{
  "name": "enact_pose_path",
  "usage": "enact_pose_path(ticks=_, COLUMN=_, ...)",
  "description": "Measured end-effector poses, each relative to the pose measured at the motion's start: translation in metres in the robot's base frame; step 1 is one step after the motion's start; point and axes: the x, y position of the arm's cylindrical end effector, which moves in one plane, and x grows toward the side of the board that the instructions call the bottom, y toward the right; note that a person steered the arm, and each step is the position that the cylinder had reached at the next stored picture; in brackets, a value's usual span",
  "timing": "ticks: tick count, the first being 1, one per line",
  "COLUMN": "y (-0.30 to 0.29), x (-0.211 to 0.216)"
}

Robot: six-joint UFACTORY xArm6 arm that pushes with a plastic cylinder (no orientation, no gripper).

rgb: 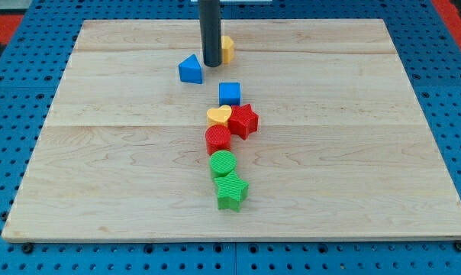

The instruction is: Move your arm right to the yellow hexagon

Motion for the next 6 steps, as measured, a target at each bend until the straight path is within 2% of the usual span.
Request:
enact_pose_path(ticks=1, y=-0.042, x=0.005)
enact_pose_path(ticks=2, y=-0.043, x=0.039)
enact_pose_path(ticks=3, y=-0.044, x=0.038)
enact_pose_path(ticks=5, y=0.087, x=-0.012)
enact_pose_path(ticks=6, y=0.030, x=-0.038)
